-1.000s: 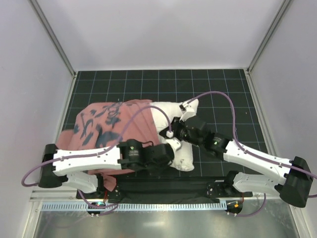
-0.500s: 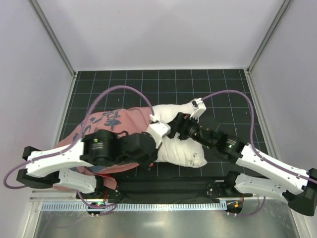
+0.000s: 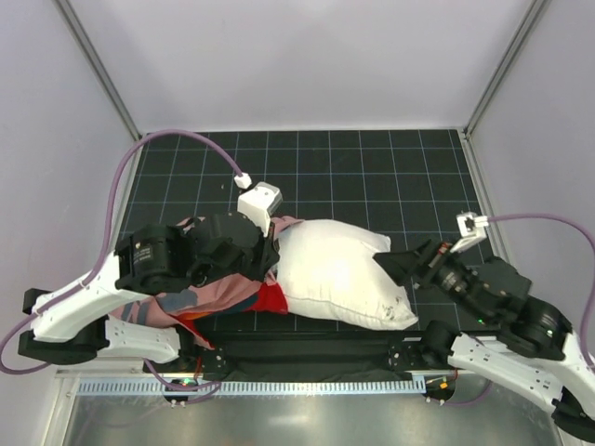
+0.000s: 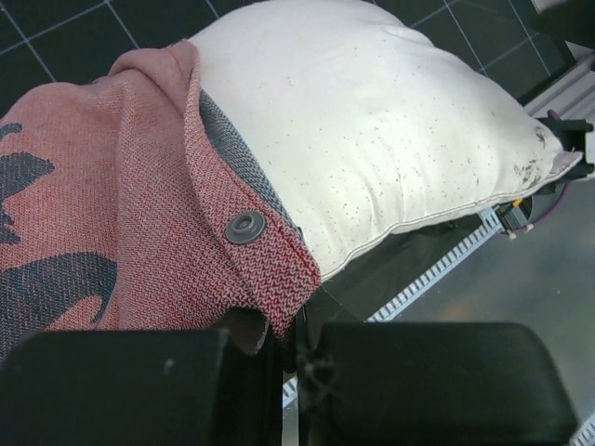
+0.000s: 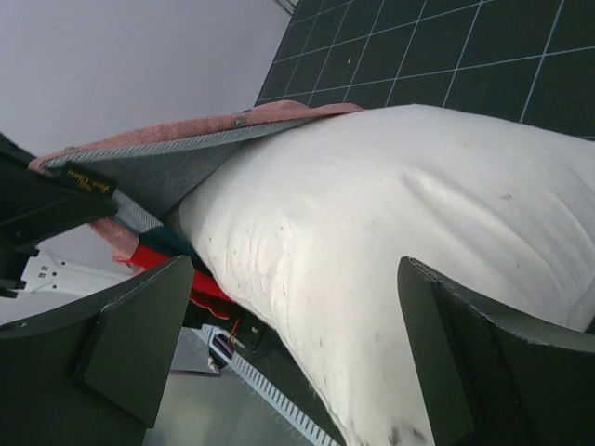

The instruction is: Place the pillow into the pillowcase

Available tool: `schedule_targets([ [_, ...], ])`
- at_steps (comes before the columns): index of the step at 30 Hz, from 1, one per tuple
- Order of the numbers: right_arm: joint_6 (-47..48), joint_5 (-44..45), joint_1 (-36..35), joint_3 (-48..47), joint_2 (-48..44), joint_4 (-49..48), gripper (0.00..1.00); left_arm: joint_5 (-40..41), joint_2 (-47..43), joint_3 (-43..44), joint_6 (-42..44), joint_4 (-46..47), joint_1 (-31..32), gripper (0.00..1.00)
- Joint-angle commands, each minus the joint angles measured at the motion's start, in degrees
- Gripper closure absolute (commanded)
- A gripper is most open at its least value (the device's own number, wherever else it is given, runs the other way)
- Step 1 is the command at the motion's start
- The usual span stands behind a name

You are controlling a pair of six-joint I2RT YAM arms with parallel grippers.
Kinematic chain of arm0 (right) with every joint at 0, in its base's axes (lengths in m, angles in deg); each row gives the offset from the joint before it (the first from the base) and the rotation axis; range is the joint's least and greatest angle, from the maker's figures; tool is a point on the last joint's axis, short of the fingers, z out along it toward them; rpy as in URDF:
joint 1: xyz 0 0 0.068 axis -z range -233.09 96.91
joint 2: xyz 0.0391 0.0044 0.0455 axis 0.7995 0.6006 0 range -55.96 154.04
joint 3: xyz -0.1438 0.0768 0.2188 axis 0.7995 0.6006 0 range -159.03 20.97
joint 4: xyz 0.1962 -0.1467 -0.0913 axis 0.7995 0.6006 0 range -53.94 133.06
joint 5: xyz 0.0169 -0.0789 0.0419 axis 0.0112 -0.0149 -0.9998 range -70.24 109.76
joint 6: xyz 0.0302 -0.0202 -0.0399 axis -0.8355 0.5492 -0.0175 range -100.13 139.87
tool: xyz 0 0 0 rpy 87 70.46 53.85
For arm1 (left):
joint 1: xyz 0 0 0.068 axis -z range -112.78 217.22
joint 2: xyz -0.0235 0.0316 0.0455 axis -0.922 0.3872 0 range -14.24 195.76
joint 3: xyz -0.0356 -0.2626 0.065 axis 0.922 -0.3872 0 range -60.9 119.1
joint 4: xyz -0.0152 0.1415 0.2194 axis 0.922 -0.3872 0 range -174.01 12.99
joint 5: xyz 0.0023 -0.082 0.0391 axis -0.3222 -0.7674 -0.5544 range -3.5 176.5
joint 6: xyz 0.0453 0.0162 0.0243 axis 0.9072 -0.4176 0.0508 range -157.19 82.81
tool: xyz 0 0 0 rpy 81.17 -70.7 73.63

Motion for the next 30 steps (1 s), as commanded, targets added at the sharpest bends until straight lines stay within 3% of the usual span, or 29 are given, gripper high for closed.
schedule_targets([
  [1, -0.7, 1.1, -0.3, -2.8, -4.5, 10.7, 0.01, 1.1, 0.1, 4.5, 1.2, 5.1, -3.1, 0.99],
  [8, -7.4, 2.2, -0.3, 0.7, -6.0, 25.1, 0.0, -0.3, 1.9, 4.6, 2.7, 4.8, -4.7, 0.99],
  [12, -7.0, -1.3, -0.3, 4.5, -3.0, 22.6, 0.0, -0.8, 2.7, 3.5, 2.5, 5.6, -5.0, 0.99],
  [14, -6.0, -5.8, -0.3, 7.5, -1.1, 16.0, 0.01, -1.7, 3.2, 3.5, 2.5, 6.3, -5.3, 0.99],
  [16, -3.9, -8.3, -0.3, 8.4, 4.4, 8.3, 0.12, -4.1, 4.1, 4.1, 2.4, 7.3, -5.3, 0.99],
  [17, -3.1, -11.2, -0.3, 8.2, 6.8, 5.2, 0.37, -5.1, 5.3, 4.8, 2.6, 7.4, -5.3, 0.99],
  [21, 0.0, -15.6, -0.3, 3.2, 15.1, -10.2, 0.95, -11.2, 10.0, 8.1, 3.1, 8.3, -5.3, 0.99],
  [25, 4.8, -10.1, -0.3, -11.7, 21.0, -7.4, 0.96, -15.8, 14.7, 14.1, 4.7, 11.1, -5.3, 1.0],
  [28, 9.2, -2.5, -0.3, -31.2, 23.9, -2.5, 0.96, -17.5, 21.4, 25.2, 5.9, 10.9, -6.5, 0.99],
  [30, 11.6, -0.9, -0.3, -38.1, 25.5, -1.6, 0.96, -19.9, 25.6, 37.2, 6.0, 11.5, -7.1, 1.0],
])
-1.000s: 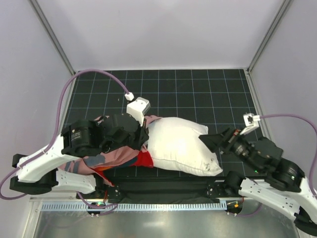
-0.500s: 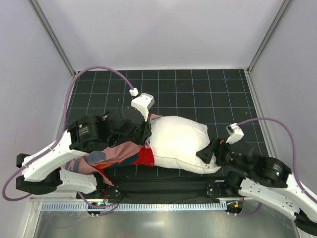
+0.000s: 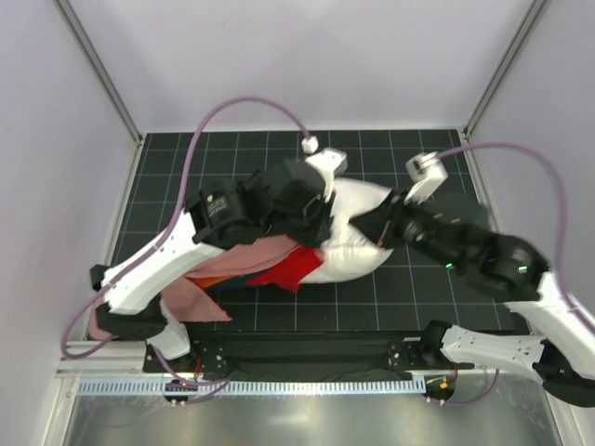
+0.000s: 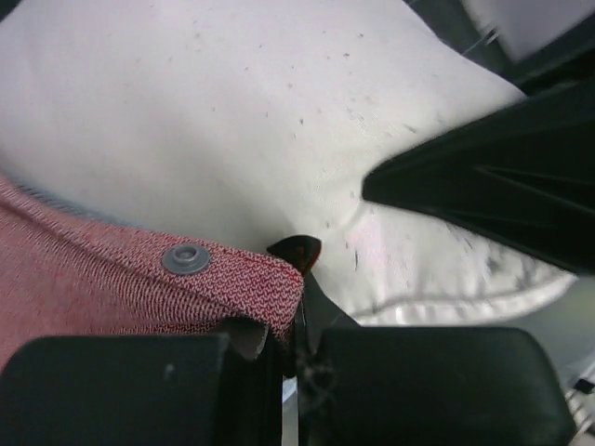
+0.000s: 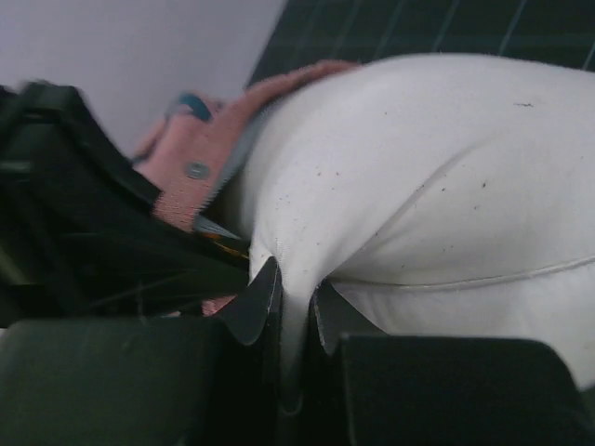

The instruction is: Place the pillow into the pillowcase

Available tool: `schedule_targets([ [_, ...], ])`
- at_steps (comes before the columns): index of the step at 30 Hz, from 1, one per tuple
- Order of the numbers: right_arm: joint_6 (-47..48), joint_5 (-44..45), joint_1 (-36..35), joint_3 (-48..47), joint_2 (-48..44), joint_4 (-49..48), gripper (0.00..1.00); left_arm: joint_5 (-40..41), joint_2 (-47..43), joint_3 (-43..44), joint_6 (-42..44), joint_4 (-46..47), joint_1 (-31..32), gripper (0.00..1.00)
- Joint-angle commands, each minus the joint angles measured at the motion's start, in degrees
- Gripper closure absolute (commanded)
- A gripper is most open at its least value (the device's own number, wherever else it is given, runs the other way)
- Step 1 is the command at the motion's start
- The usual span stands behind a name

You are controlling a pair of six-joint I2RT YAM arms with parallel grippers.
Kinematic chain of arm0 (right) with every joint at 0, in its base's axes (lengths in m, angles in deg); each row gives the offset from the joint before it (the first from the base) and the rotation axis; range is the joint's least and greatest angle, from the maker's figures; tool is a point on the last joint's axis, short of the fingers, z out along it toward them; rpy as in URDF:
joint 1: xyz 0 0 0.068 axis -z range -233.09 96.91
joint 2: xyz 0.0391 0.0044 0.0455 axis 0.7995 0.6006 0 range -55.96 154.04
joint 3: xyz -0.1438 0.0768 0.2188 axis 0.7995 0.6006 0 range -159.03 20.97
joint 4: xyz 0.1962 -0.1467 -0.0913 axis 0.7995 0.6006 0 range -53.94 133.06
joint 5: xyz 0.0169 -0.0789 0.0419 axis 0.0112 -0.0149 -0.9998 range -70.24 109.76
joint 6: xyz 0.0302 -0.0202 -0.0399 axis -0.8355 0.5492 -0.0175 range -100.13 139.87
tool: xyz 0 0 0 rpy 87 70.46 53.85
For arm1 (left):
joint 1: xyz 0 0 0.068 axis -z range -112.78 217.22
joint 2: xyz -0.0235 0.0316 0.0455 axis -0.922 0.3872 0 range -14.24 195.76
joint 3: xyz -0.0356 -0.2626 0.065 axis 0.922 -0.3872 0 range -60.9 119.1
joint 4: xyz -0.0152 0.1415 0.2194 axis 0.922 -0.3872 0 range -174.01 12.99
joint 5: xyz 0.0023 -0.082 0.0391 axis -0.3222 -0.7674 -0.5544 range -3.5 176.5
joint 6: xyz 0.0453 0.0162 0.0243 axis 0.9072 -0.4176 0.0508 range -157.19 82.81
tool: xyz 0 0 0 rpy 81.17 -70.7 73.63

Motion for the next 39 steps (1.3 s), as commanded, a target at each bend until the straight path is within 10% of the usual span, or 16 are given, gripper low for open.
schedule_targets([
  [1, 6.7, 5.7, -0.4, -18.0, -0.5, -8.8, 0.96, -9.3, 6.5, 18.5, 0.5, 16.1, -0.6, 1.0],
  [9, 12.1, 4.4, -0.4, -44.5, 8.8, -2.6, 0.96, -30.4, 10.5, 27.1, -29.2, 60.5, -9.9, 1.0],
  [16, 11.0, 6.6, -0.4, -35.8, 10.6, -2.0, 0.96, -34.0, -2.7, 12.7, -30.2, 67.0, -18.5, 0.98],
  [29, 5.0, -6.8, -1.9, -4.6, 12.6, -19.0, 0.96, -16.5, -38.5, -39.6, -5.2, 44.7, -19.0, 0.78],
  [39, 8.4, -8.9, -14.0, -6.3, 19.8, -19.7, 0.88, -5.8, -66.4, -71.9, -13.2, 39.1, -19.0, 0.79],
])
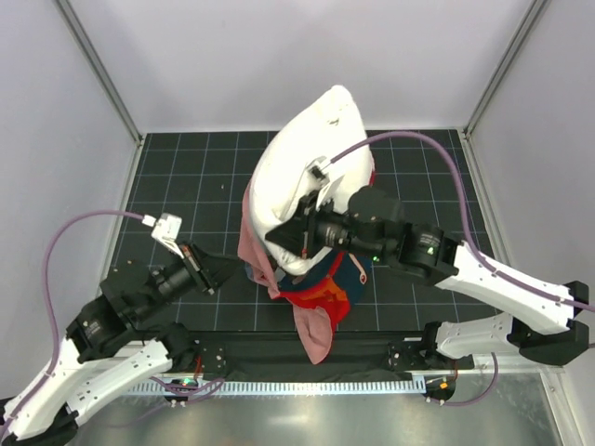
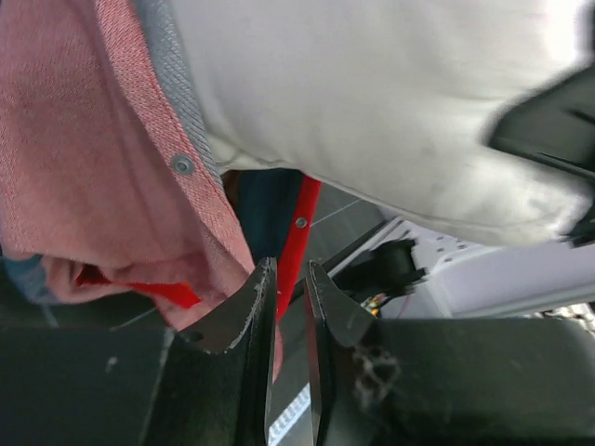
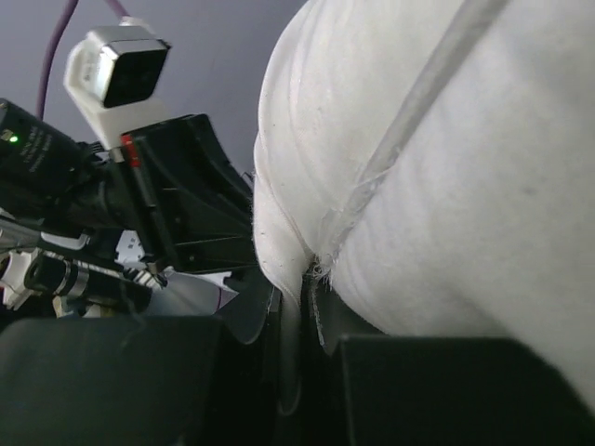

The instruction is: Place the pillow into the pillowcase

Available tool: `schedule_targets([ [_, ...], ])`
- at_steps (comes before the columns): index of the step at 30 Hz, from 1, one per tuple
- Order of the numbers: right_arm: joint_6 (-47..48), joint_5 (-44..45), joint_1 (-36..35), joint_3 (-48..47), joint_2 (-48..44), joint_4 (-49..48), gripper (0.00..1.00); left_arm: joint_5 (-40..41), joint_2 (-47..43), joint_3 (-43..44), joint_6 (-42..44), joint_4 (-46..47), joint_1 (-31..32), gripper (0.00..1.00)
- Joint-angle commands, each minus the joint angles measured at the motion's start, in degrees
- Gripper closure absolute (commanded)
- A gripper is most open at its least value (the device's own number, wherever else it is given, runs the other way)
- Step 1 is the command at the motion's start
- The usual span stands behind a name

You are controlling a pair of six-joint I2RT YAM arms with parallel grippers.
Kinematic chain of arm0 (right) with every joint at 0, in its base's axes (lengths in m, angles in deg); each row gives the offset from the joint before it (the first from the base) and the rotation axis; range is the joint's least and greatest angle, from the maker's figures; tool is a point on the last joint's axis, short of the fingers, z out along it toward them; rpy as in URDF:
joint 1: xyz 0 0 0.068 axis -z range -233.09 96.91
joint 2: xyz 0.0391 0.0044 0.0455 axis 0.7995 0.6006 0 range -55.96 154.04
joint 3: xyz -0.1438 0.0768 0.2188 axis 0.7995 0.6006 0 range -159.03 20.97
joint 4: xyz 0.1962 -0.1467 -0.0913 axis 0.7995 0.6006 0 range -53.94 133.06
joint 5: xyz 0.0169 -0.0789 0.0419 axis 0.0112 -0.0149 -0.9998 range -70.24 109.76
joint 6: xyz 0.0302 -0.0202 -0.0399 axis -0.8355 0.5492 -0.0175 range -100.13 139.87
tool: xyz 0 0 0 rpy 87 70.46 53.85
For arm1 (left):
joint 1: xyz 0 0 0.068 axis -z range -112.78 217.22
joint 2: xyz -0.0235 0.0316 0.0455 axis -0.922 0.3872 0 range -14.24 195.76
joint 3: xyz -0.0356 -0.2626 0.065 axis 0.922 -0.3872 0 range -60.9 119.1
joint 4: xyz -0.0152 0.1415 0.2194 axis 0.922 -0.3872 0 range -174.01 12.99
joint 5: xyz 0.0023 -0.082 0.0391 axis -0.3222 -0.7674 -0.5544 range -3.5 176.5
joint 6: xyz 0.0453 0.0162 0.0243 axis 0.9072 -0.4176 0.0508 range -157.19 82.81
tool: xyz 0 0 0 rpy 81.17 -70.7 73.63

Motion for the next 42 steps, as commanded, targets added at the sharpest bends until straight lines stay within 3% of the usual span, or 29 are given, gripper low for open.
schedule_targets([
  [1, -0.2, 0.4, -4.2, 1.7, 2.3, 1.9, 0.87, 3.3, -2.7, -5.7, -0.5, -0.3, 0.2, 0.8],
  [4, -1.5, 2.8, -8.0, 2.2, 2.6, 1.7, 0.87, 9.6, -2.4, -4.1, -0.2, -5.0, 0.1, 0.7],
  [5, -2.1, 5.1, -9.7, 2.4, 2.6, 2.2, 0.87, 12.3, -1.9, -3.1, 0.3, -7.0, 0.2, 0.4],
  [7, -3.2, 6.8, -10.9, 2.8, 2.2, 2.4, 0.86, 19.5, -0.4, -0.1, 1.4, -9.9, 0.2, 0.22],
  [9, -3.6, 7.3, -11.6, 3.6, 1.9, 1.9, 0.86, 22.2, 3.1, 2.4, 3.7, -11.1, 0.1, 0.13],
  [17, -3.9, 7.4, -13.1, 3.5, 2.4, 1.5, 0.86, 29.2, 18.7, 12.6, 9.6, -14.5, 0.1, 0.1],
  [24, -4.0, 7.8, -13.8, 3.7, 1.4, 1.8, 0.86, 28.8, 29.5, 19.2, 11.1, -15.1, -2.2, 0.1],
  [28, -4.0, 7.8, -13.9, 3.9, 1.2, 2.0, 0.86, 20.3, 35.0, 21.3, 13.3, -12.3, -9.1, 0.17],
  [34, -3.9, 7.3, -14.0, 4.0, 1.5, 1.9, 0.86, 1.6, 38.6, 20.3, 15.9, -5.6, -17.9, 0.4],
  [37, -3.5, 7.2, -14.0, 3.2, 2.5, 1.9, 0.86, -4.4, 40.1, 19.7, 15.8, -2.1, -18.5, 0.65],
  [38, -3.3, 7.2, -14.0, 2.2, 3.5, 2.3, 0.86, -6.3, 40.2, 19.2, 15.6, -0.3, -18.5, 0.81],
  [40, -2.9, 7.2, -14.0, 0.7, 4.6, 3.2, 0.84, -7.6, 39.8, 18.6, 14.6, 1.2, -19.0, 0.98],
  [42, -1.2, 7.3, -14.0, -3.4, 7.4, 4.4, 0.82, -8.2, 39.3, 17.8, 13.2, 1.9, -20.5, 1.0],
])
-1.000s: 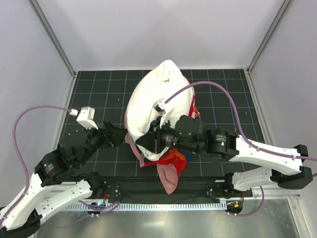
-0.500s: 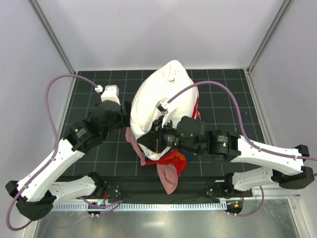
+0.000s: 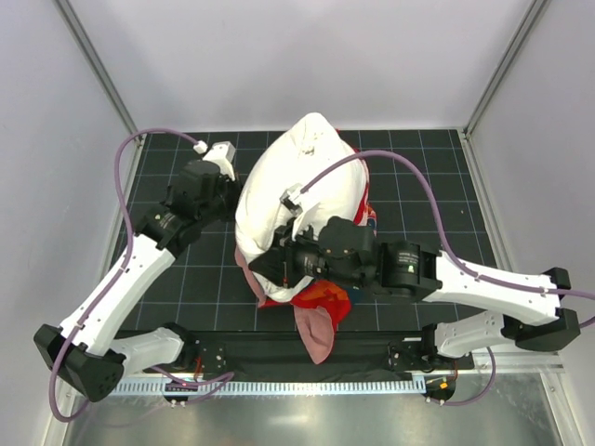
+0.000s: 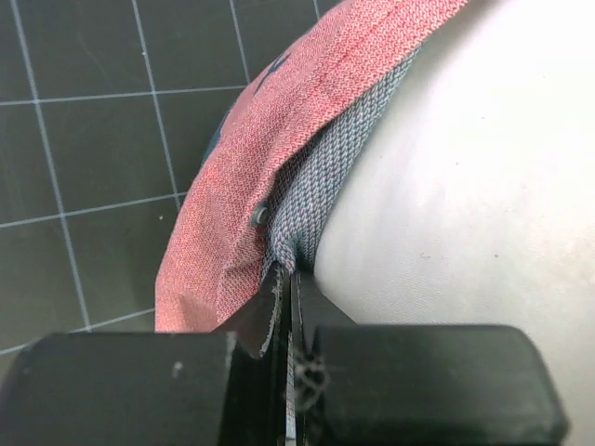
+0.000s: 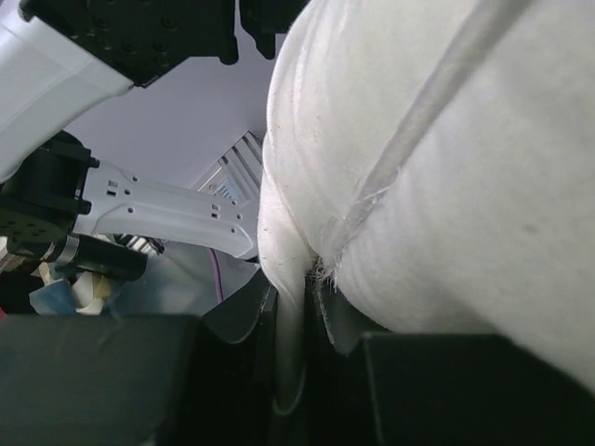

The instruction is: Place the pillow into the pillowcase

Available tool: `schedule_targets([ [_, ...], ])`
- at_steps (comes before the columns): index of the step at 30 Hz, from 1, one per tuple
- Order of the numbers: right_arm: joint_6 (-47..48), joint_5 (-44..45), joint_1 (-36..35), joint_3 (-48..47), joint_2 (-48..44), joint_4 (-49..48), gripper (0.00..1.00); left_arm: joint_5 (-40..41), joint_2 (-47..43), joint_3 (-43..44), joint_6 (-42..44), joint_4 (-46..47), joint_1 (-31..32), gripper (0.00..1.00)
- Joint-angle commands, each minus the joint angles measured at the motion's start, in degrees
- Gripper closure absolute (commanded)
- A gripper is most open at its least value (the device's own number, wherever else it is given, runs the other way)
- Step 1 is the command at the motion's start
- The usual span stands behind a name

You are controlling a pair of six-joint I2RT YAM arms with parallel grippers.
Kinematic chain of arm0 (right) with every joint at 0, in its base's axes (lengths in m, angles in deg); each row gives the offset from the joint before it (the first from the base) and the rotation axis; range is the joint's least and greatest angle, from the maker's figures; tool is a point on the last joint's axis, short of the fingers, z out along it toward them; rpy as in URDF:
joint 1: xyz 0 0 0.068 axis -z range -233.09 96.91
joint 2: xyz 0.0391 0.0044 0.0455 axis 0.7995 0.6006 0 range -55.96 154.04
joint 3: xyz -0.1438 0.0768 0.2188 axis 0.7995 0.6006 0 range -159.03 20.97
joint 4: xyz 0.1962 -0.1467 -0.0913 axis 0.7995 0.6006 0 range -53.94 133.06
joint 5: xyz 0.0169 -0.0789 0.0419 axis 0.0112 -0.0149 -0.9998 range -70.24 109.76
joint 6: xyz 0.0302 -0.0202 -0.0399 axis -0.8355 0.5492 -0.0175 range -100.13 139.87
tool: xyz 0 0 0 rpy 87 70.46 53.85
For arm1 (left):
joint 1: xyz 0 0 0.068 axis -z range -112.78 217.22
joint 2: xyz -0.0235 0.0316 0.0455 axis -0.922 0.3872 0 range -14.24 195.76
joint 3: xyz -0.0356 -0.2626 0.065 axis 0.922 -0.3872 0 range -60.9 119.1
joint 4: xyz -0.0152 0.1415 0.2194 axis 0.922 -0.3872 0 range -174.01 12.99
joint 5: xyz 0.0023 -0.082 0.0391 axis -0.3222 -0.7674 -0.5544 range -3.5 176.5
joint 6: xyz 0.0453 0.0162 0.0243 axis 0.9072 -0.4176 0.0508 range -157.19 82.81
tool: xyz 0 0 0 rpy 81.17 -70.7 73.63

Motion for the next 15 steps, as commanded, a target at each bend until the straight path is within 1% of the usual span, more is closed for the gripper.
schedule_targets([
  [1, 0.9, -2.3, -0.5, -6.0, 5.4, 5.4, 0.81, -7.1, -1.3, -0.7, -1.9, 6.2, -2.5, 1.0],
  [2, 2.2, -2.0, -0.5, -10.3, 8.1, 6.5, 0.8, -8.4, -1.3, -0.7, -2.6, 5.8, -4.6, 1.0],
  [3, 2.9, -1.8, -0.4, -12.6, 9.9, 7.8, 0.78, -9.2, -1.2, -0.5, -3.3, 4.4, -6.3, 1.0],
  [4, 3.5, -1.8, -0.3, -14.9, 11.5, 10.2, 0.7, -10.6, -1.2, -0.5, -5.0, 3.8, -7.7, 1.0],
  [5, 4.6, -1.7, -0.3, -19.3, 12.8, 11.3, 0.63, -12.3, -1.2, -0.5, -6.0, 3.3, -11.3, 1.0],
  [6, 5.1, -1.8, -0.2, -21.5, 15.9, 13.4, 0.54, -16.0, -1.5, -0.7, -6.9, 3.0, -13.0, 1.0],
  [7, 5.6, -1.7, -0.1, -23.6, 17.0, 14.4, 0.45, -17.6, -1.7, -0.7, -8.8, 2.8, -14.5, 1.0],
  [8, 5.9, -1.3, 0.0, -27.7, 18.3, 15.4, 0.35, -19.1, -1.8, -0.8, -9.5, 2.7, -16.2, 1.0],
  [9, 6.3, -1.2, 0.0, -29.8, 19.5, 17.2, 0.3, -22.3, -1.9, -0.6, -10.2, 2.6, -18.6, 1.0],
  [10, 6.4, -1.4, 0.0, -33.5, 20.0, 18.1, 0.25, -23.2, -1.6, -0.1, -10.9, 1.9, -19.6, 1.0],
  [12, 6.7, -1.4, 0.0, -35.6, 19.0, 18.4, 0.2, -26.3, -0.6, 0.8, -11.6, 0.9, -21.7, 0.99],
  [14, 6.8, -1.2, 0.1, -36.7, 17.3, 17.9, 0.19, -28.6, 1.5, 2.1, -12.8, -0.1, -22.8, 1.0],
  [15, 6.6, -1.2, 0.0, -36.7, 14.7, 17.1, 0.19, -30.6, 2.1, 2.2, -13.3, -0.1, -23.8, 1.0],
])
